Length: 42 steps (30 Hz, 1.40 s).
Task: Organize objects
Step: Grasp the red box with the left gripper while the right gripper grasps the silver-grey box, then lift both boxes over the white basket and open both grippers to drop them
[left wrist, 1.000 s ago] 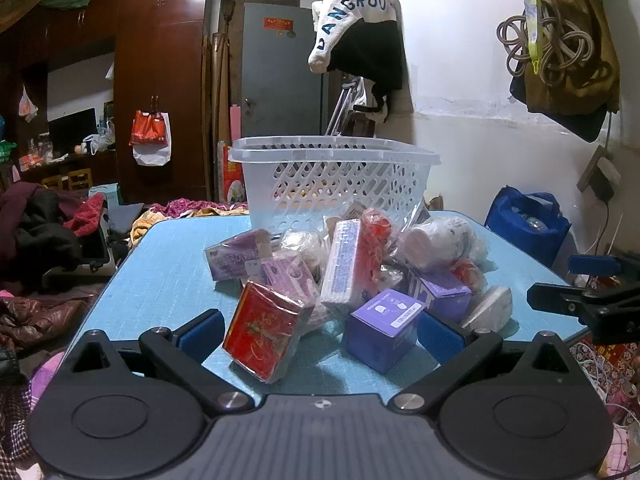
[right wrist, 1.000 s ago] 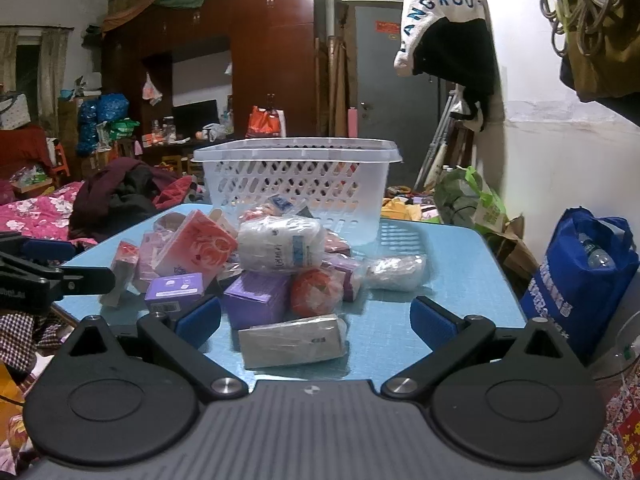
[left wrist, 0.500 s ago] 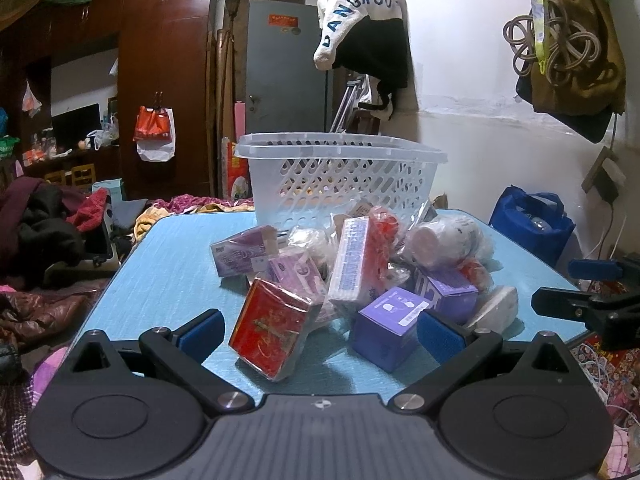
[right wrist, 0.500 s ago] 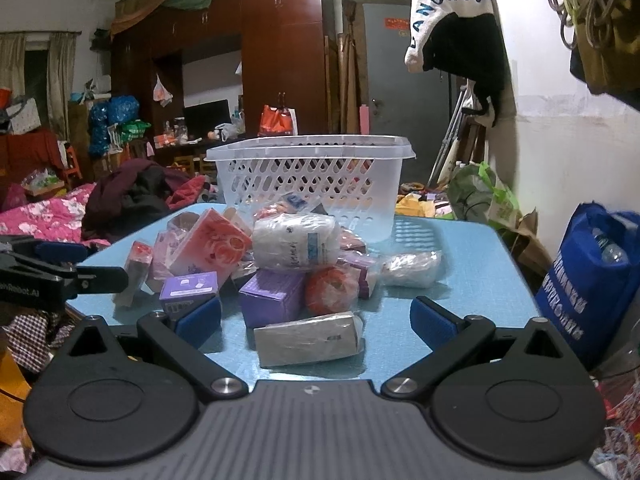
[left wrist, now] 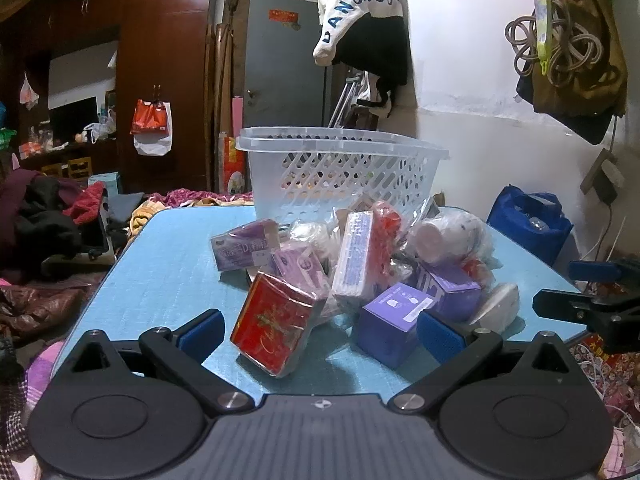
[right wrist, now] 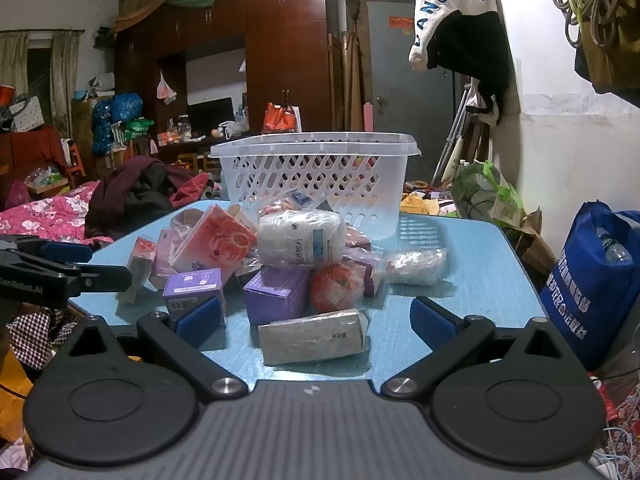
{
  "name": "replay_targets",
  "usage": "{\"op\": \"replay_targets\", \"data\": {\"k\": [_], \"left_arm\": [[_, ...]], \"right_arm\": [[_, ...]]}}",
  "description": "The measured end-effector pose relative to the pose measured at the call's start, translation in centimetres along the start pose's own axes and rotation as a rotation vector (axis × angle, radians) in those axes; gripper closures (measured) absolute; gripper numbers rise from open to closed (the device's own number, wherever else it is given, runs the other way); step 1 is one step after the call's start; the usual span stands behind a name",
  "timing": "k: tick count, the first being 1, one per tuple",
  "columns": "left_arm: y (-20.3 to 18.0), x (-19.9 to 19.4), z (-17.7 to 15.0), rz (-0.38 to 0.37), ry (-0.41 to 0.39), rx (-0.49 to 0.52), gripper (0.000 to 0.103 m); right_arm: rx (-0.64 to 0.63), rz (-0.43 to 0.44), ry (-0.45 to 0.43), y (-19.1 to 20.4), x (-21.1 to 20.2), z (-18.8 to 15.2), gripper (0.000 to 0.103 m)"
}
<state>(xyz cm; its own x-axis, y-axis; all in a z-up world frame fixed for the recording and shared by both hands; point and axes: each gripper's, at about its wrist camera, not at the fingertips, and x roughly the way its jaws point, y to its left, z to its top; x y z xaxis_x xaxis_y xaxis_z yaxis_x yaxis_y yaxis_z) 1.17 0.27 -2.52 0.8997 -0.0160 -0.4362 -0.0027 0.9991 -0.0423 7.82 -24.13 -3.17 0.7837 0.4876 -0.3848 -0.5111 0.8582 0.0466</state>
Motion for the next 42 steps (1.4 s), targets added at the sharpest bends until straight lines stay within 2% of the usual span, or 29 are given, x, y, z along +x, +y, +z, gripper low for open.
{"op": "replay_targets", "data": {"k": [1,3,5,7,9,12,17,20,22,24,25,26,28,31,39,42], "left_arm": [[0.1,0.0,-0.1,-0.001,-0.009,0.005,0.000],[0.2,-0.1,-0.1,0.002,-0.034,0.021,0.000],[0.7,-0.1,-0.3,0.006,-0.069,0.039,0.000],[1.6,0.0,-0.6,0.003,-0.089,0.033,0.003],[2.8,0.4,-0.9,-0.031,-0.080,0.016,0.006],[3.7,1.1,-1.5,-0.044,-0.069,0.014,0.009],[3.6,2.5,-2.3,-0.092,-0.076,0.050,0.009],[3.8,3.6,-2.5,-0.078,-0.093,0.066,0.009],[4.1,4.5,-2.5,-0.080,-0.081,0.063,0.012],[4.5,5.1,-2.5,-0.123,-0.057,0.046,0.020],[4.5,5.4,-2.6,-0.143,-0.040,0.044,0.029],[4.5,5.6,-2.7,-0.148,-0.026,0.047,0.044],[4.5,5.4,-2.8,-0.120,-0.037,0.061,0.045],[5.1,4.9,-2.8,-0.140,-0.046,0.030,0.045],[6.6,3.1,-1.8,-0.114,-0.127,-0.018,0.045],[6.9,3.0,-0.9,-0.127,-0.145,-0.034,0.045]], "right_arm": [[0.006,0.013,-0.013,-0.1,0.0,0.0,0.000],[0.006,0.053,-0.119,-0.3,-0.6,-0.4,0.000],[-0.033,0.026,-0.196,0.0,-0.9,-0.9,0.000],[-0.079,-0.025,-0.144,0.6,-0.3,-1.1,0.000],[-0.038,-0.018,-0.073,0.4,0.6,-1.2,0.000],[0.015,0.068,-0.037,-0.1,1.7,-1.8,0.000],[-0.018,0.026,0.017,0.5,3.7,-3.0,0.000],[-0.012,0.021,0.032,0.3,4.3,-3.5,0.000],[-0.017,0.009,0.032,0.3,4.4,-3.7,0.000],[-0.026,0.001,0.036,0.4,4.4,-3.7,0.003],[-0.030,-0.001,0.038,0.4,4.4,-3.7,0.007],[-0.034,0.000,0.041,0.4,4.4,-3.7,0.009],[-0.037,0.003,0.033,0.4,4.2,-3.8,0.024],[-0.044,0.004,0.033,0.4,4.0,-3.7,0.024],[-0.015,-0.004,-0.050,-1.2,1.6,-2.2,0.025],[0.009,0.013,-0.085,-2.0,0.9,-1.1,0.025]]}}
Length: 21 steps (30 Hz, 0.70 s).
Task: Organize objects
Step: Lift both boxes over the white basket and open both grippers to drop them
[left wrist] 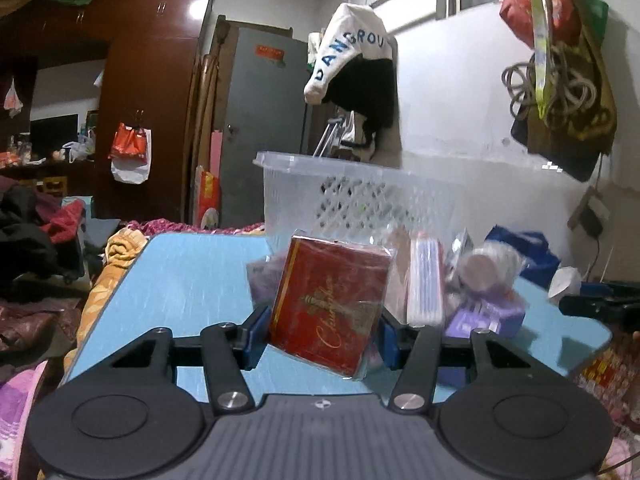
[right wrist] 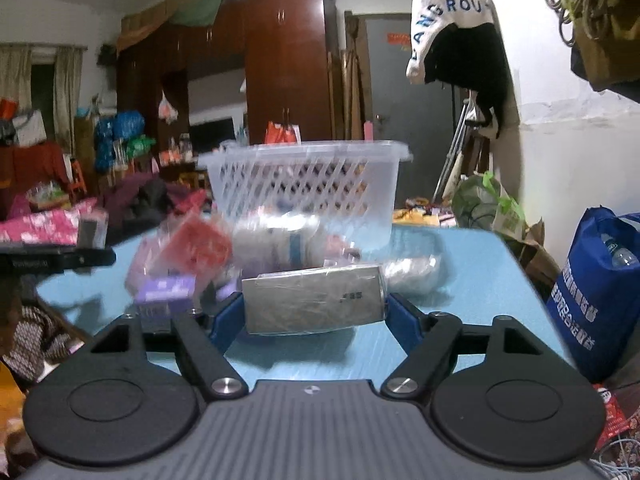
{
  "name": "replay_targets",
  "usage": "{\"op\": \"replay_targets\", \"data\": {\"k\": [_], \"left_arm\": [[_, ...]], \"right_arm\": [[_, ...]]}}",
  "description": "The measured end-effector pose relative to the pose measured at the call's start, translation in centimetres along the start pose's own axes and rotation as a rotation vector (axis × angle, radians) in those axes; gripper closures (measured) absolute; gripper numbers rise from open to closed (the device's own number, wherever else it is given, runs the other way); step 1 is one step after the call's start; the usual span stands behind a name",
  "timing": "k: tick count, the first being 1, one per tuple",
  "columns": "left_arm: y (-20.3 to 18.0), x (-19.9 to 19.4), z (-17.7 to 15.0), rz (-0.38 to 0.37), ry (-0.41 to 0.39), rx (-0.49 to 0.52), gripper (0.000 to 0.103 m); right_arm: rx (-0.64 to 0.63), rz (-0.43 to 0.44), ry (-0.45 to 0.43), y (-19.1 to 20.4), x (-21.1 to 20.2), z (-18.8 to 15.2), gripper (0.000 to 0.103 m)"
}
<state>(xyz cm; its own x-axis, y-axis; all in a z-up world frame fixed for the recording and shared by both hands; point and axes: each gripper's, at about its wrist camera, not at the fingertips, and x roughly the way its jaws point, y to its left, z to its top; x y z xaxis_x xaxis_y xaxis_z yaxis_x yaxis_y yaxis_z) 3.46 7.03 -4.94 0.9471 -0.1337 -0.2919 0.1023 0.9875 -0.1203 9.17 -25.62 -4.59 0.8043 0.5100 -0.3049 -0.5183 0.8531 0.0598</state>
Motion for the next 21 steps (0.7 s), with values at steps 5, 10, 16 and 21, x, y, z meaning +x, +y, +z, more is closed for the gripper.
{"op": "replay_targets", "data": {"k": [5,10,16,21], "left_arm": [[-0.3,1.5,4.8,-0.043,-0.060,-0.016,0.045],[-0.9,6.7,12.8,-0.078,-0.093,-0.016,0.045],[-1.1,15.0,17.4,-0.025,-0.004,-0.015,0.045],[-0.8,17.0,16.6,-0.002,-0.054,0.021,0.000]], "right_arm": [[-0.035,0.006,-0.093,-0.3,1.1,5.1,0.025],[-0.062,0.009,-0.169,-0.4,6.8,12.5,0.024],[-0.078,-0.005,-0.071,-1.1,16.1,17.1,0.024],[-0.118,-0.024,-0.056,-0.7,17.8,16.6,0.000]]}}
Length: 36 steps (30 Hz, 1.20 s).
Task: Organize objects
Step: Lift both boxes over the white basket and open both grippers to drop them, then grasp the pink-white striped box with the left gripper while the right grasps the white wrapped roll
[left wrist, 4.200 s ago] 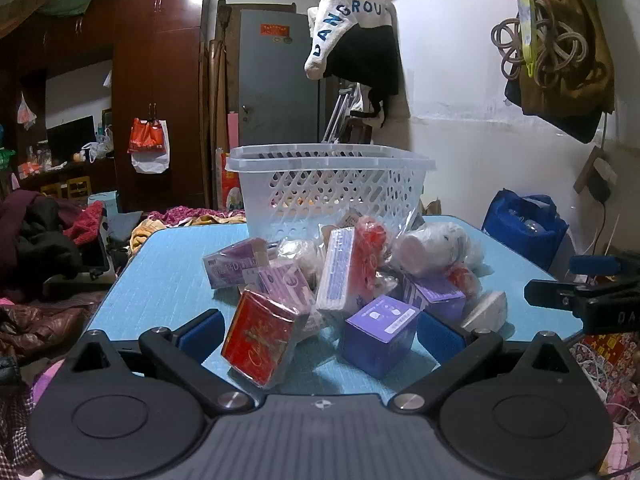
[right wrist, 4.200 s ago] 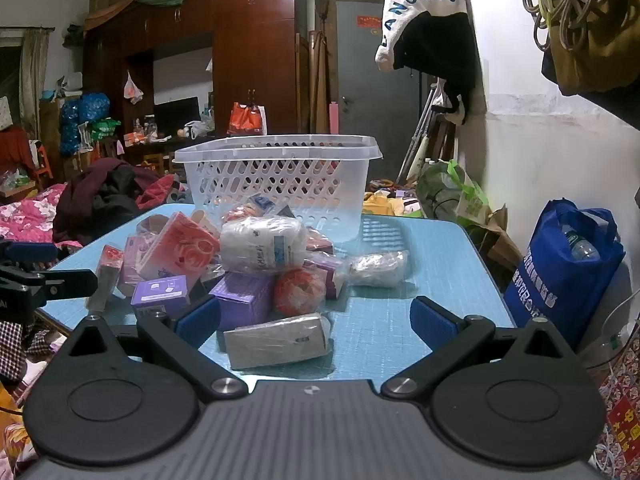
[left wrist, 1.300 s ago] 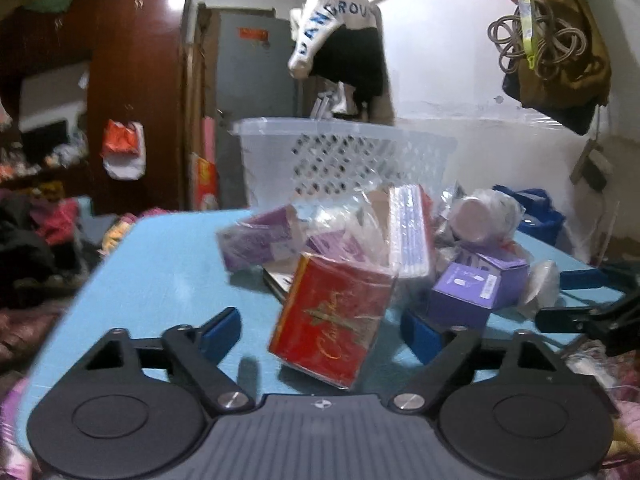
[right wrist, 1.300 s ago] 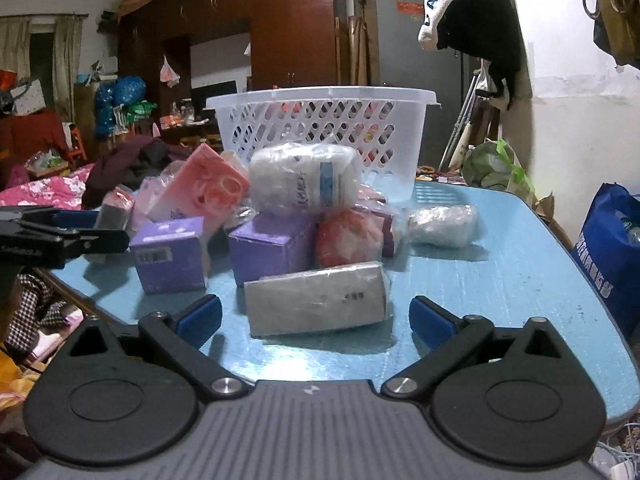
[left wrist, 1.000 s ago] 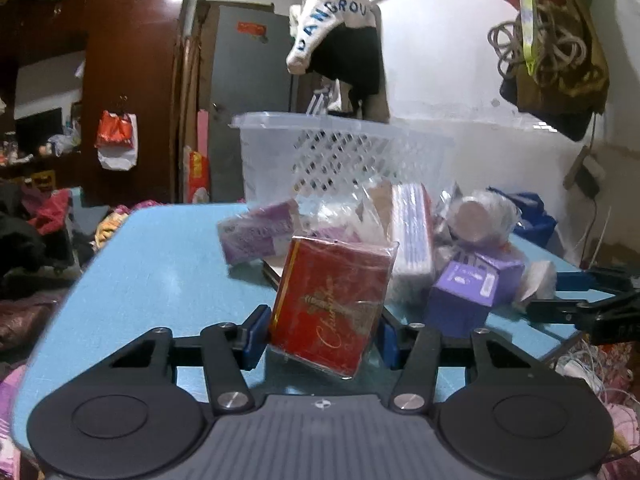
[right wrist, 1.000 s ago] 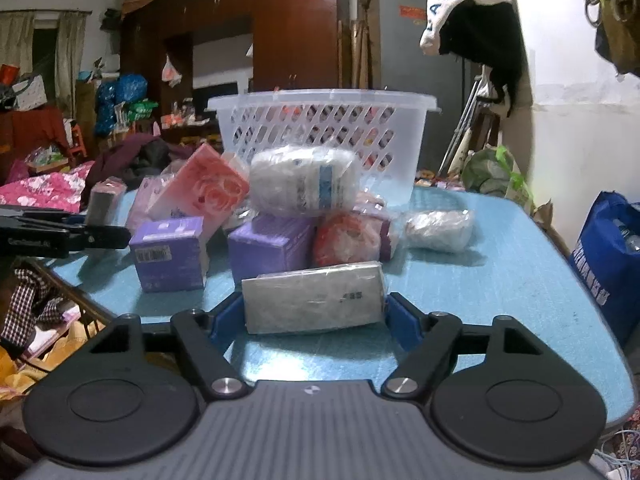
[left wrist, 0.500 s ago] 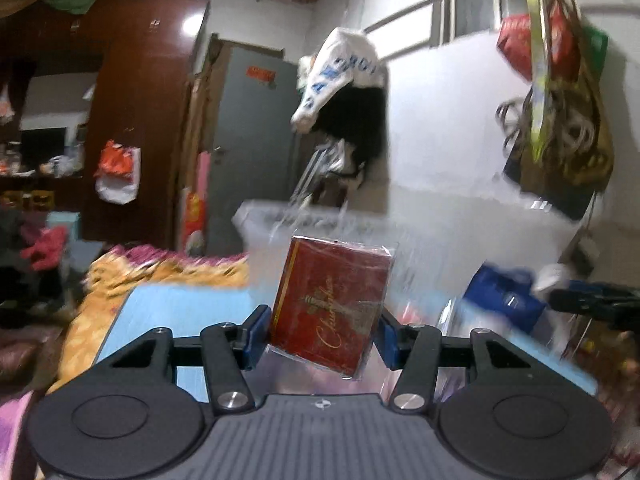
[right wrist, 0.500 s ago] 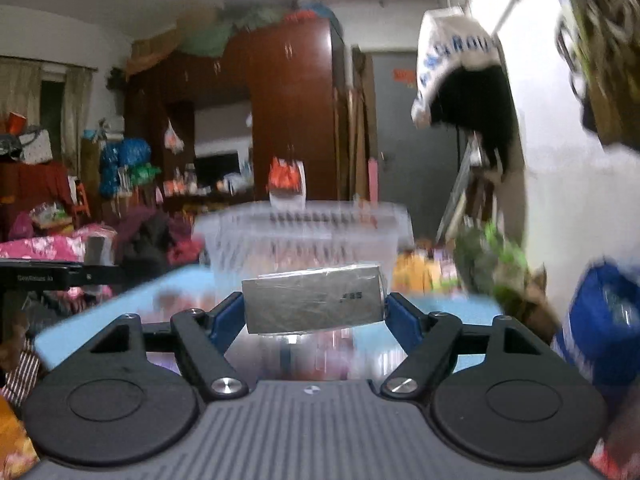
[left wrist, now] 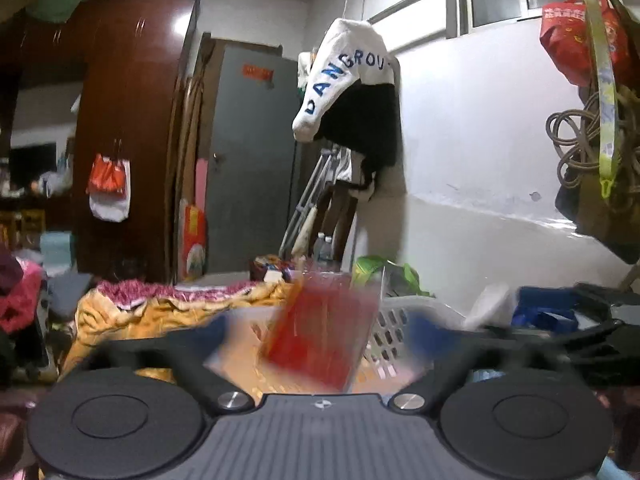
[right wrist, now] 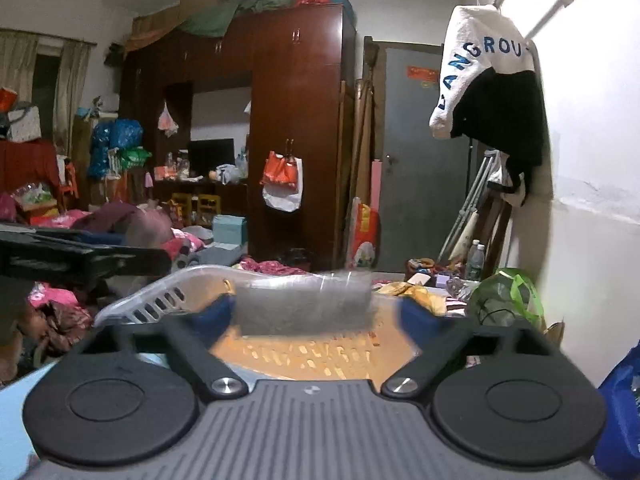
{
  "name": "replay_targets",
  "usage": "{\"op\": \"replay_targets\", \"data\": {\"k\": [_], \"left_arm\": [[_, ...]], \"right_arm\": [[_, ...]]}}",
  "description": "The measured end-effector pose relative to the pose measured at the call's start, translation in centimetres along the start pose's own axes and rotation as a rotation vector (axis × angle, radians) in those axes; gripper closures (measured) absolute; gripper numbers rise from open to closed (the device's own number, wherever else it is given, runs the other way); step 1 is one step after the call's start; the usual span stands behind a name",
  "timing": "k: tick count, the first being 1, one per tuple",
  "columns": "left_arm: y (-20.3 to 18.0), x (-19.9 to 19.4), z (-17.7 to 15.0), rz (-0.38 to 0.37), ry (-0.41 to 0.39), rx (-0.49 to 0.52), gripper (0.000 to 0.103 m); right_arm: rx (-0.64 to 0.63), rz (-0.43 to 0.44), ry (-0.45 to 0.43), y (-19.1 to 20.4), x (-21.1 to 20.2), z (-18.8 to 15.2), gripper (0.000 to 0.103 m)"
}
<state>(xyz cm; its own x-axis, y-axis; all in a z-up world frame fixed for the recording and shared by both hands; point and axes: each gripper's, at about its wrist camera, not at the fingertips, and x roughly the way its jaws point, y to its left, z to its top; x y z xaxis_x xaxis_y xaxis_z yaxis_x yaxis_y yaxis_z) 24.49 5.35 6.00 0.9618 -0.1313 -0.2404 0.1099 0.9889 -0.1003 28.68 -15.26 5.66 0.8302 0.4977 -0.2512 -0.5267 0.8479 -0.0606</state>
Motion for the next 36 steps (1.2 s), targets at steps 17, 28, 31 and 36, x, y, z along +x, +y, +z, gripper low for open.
{"op": "replay_targets", "data": {"k": [17,28,31,36], "left_arm": [[-1.0,-16.1,-14.4,-0.085,-0.018,-0.097,0.001],[-4.1,-14.7,-14.5,-0.159,0.003,0.013,0.014],[-4.4,-14.1,-15.0,-0.168,0.029,0.024,0.030],[-4.8,-12.9,-15.3,-0.175,0.077,0.019,0.045]], "right_arm": [[0.245,0.086,-0.069,2.8,-16.4,-13.6,0.000],[0.175,0.040,-0.022,3.5,-12.8,-12.2,0.000],[0.156,0.026,-0.021,3.9,-12.5,-12.3,0.000],[0.106,0.044,-0.023,5.1,-12.5,-13.0,0.000]]}}
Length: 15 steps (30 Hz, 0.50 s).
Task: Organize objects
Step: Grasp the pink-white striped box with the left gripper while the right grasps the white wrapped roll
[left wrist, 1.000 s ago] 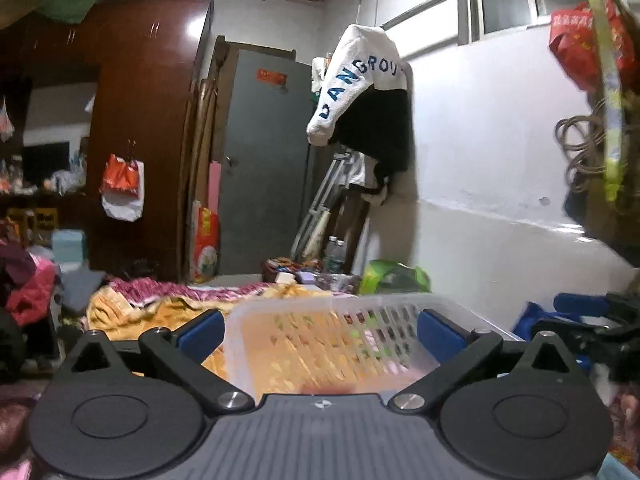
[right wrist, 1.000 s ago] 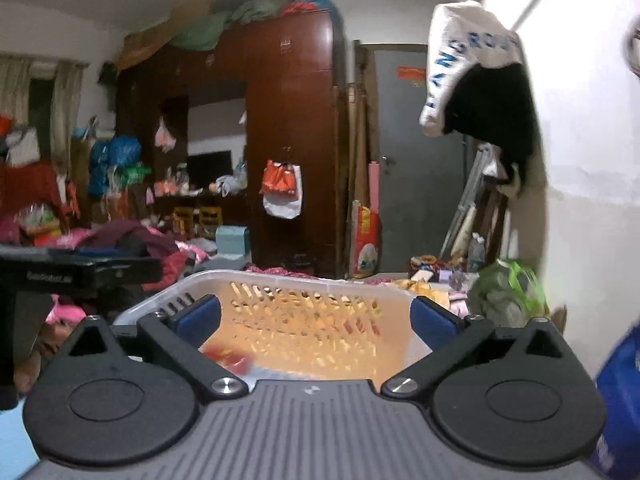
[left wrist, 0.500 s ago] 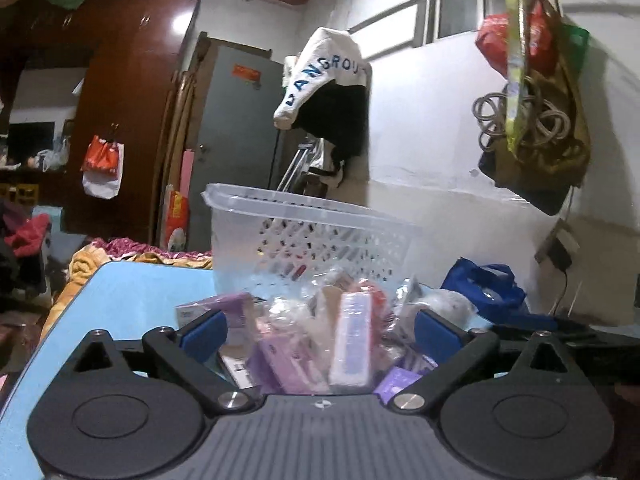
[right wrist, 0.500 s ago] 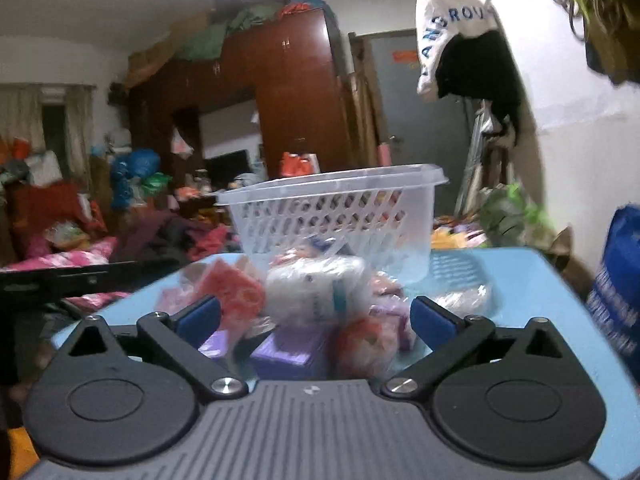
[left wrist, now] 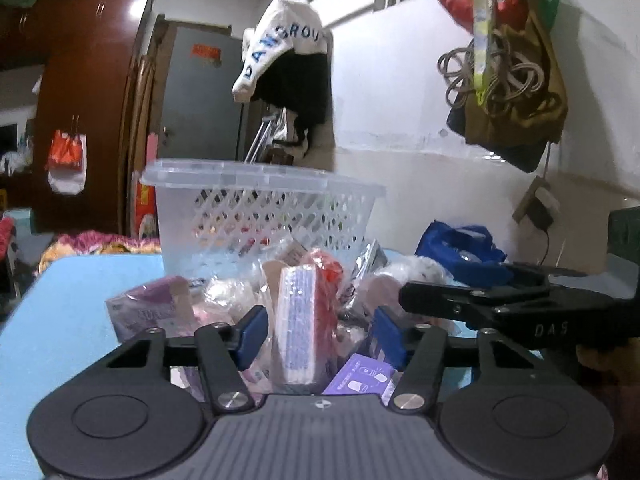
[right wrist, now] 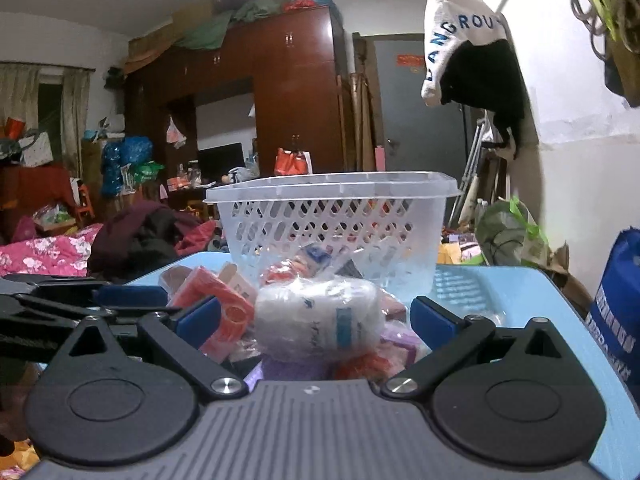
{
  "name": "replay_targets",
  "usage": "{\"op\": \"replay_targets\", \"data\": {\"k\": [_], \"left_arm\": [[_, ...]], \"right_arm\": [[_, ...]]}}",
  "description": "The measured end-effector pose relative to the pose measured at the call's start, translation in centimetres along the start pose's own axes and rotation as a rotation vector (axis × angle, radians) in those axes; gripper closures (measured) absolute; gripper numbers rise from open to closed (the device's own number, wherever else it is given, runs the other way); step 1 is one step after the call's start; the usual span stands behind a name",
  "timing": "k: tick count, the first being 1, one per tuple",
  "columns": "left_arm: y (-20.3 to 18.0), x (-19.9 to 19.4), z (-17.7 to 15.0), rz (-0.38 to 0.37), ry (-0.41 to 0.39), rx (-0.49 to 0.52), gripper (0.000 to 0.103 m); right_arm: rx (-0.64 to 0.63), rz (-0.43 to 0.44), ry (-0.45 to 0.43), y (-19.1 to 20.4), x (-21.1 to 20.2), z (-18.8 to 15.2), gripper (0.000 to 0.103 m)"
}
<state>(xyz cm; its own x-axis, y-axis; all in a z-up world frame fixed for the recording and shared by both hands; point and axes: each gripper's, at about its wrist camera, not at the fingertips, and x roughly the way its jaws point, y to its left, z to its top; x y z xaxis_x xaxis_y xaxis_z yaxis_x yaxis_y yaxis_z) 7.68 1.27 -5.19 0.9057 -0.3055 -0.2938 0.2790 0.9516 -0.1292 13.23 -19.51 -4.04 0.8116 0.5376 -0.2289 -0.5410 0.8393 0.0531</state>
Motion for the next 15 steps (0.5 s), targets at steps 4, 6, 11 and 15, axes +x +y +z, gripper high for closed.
{"op": "replay_targets", "data": {"k": [4,6,11,15], "left_arm": [[0.5,0.9,-0.1,0.011,0.041,-0.016,0.048],[0.6,1.1,-0.3,0.021,0.047,-0.012,0.048],[1.1,1.5,-0.5,0.023,0.056,-0.032,0.063],[1.4,1.3,-0.7,0.017,0.039,-0.044,0.065]], "right_arm": [[-0.009,0.017,0.022,0.3,0.6,-0.3,0.000],[-0.024,0.016,0.032,0.4,0.8,-0.6,0.000],[-0.020,0.035,0.046,0.2,1.2,-1.0,0.006],[0.002,0.034,0.042,-0.2,1.2,-0.9,0.029]]}}
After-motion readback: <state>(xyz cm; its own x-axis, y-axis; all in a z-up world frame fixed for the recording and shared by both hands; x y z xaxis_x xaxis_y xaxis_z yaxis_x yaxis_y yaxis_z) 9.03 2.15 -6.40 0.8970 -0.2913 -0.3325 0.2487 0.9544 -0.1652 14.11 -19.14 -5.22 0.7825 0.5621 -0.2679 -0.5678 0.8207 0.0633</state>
